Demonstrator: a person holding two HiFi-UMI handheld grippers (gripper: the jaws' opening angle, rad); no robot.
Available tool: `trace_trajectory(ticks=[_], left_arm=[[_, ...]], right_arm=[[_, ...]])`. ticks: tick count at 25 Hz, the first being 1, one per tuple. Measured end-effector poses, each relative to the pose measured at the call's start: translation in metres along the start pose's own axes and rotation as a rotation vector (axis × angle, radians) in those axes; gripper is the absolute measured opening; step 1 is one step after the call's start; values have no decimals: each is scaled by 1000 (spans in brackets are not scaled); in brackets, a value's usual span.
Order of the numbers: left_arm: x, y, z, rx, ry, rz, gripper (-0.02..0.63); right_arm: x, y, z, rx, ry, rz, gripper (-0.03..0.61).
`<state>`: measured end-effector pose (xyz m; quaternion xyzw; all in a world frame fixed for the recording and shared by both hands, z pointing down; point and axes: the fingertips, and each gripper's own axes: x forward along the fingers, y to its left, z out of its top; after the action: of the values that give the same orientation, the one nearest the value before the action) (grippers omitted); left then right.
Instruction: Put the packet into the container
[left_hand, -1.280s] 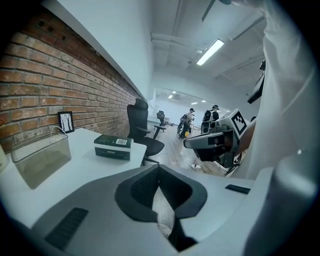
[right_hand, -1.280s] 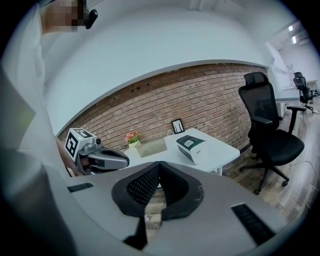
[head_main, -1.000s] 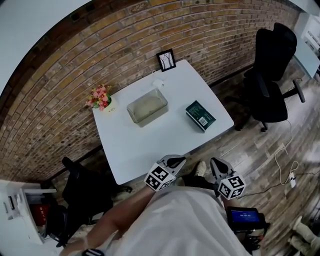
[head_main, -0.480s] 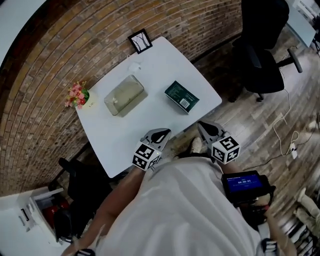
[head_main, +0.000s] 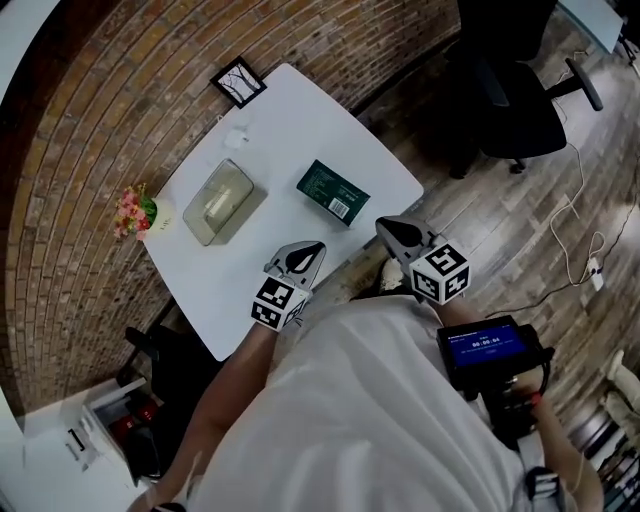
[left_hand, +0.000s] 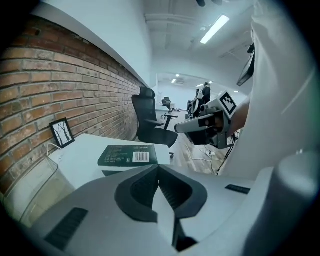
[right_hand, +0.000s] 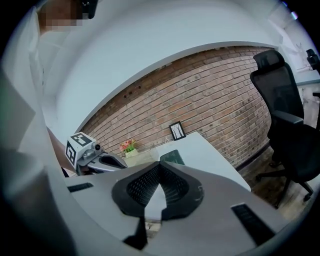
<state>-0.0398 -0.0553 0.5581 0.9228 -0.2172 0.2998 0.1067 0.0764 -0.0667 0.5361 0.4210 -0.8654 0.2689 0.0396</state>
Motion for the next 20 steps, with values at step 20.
trace_trajectory(ticks=[20], left_arm=[[18,25,22,241,107,-44,11]], right_arm=[[6,-21,-3,50,-5,-1,8]])
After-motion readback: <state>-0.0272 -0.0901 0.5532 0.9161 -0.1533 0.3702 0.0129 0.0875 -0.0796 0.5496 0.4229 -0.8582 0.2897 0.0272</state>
